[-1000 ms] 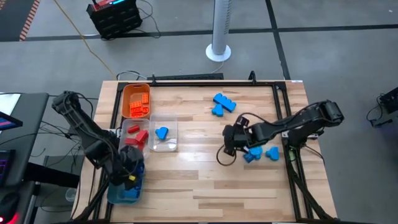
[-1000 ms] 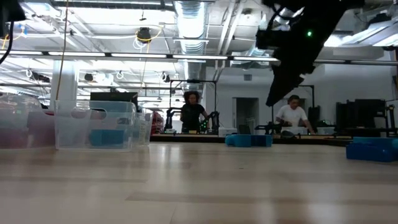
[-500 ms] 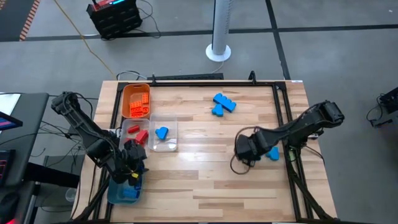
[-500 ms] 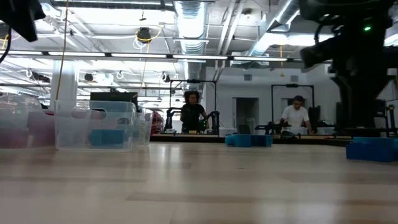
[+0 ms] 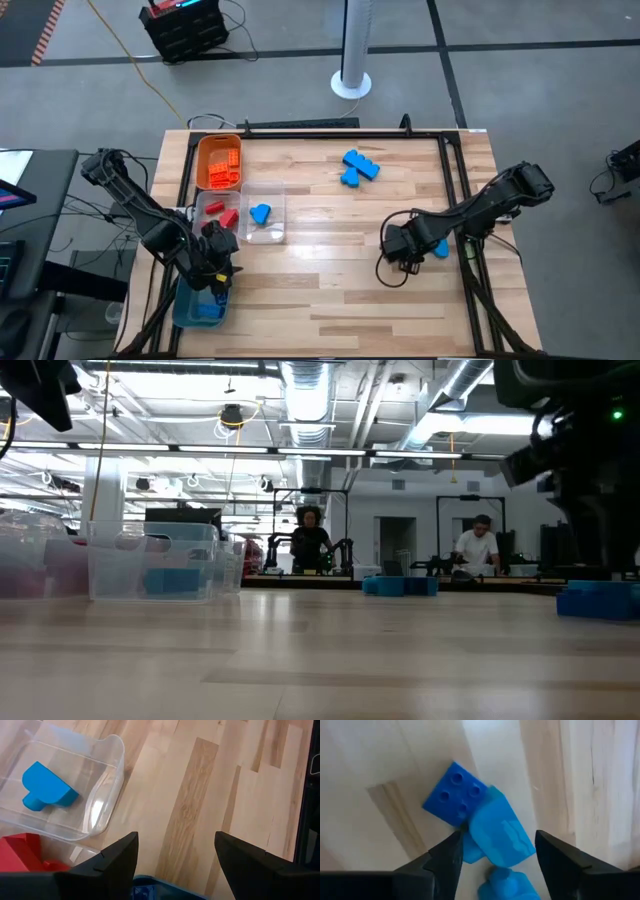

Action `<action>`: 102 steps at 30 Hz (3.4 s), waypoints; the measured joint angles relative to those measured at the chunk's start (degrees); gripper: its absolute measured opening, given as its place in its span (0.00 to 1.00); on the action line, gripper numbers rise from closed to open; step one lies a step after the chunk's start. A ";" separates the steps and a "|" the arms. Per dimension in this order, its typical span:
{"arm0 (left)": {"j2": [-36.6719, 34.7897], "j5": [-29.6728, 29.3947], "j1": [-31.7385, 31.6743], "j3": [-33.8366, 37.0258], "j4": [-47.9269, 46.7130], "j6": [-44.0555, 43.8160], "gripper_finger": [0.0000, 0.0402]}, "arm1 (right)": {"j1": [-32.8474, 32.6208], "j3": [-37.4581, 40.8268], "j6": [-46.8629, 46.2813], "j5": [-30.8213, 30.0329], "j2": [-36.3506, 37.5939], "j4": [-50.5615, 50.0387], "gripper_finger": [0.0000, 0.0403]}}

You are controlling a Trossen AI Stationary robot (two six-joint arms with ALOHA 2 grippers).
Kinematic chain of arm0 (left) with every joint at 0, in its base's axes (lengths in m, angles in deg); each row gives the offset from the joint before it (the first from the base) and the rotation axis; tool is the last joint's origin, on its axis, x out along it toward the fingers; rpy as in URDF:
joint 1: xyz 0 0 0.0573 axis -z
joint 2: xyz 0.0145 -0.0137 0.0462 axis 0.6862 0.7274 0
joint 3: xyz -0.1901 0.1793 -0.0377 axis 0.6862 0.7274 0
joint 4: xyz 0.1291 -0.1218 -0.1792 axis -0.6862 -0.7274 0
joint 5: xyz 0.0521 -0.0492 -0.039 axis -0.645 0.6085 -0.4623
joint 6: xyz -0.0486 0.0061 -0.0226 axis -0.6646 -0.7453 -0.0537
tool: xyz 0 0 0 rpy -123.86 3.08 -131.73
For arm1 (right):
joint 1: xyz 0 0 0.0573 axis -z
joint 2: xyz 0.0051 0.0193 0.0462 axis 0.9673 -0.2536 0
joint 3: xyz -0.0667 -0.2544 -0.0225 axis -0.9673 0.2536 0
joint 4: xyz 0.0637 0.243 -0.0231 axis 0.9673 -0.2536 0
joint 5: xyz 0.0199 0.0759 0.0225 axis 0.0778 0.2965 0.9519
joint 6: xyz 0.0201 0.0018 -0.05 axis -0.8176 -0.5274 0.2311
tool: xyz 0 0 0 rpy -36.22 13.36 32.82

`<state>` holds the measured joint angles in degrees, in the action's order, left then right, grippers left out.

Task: Sort blocks
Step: Put the light blue game piece into the right transparent bin

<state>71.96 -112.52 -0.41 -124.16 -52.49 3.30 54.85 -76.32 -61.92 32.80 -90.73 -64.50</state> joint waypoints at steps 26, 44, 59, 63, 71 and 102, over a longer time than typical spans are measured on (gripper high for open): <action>0.00 1.69 0.00 0.02 0.13 -0.19 0.64 | 1.25 9.00 8.04 2.54 -0.02 11.08 0.63; 0.02 1.47 0.00 0.02 0.10 -0.09 0.64 | 2.25 5.76 7.75 -3.59 1.23 8.53 0.35; 0.17 -25.45 -1.49 7.89 25.51 32.16 0.64 | 2.19 3.13 22.04 -23.40 14.74 57.09 0.36; 0.17 -24.20 -4.86 8.61 36.29 40.47 0.64 | 2.59 3.08 31.41 -23.32 12.26 77.24 0.35; 0.43 -24.38 -12.33 8.61 49.85 49.43 0.64 | 4.33 3.08 36.65 -23.25 1.17 107.87 0.35; 4.00 -22.56 -21.78 8.73 58.75 58.89 0.71 | 7.95 -9.40 44.04 -25.88 -17.09 117.61 0.33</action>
<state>75.96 -135.08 -22.19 -115.43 6.26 62.19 62.80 -85.72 -17.87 6.92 -107.83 53.11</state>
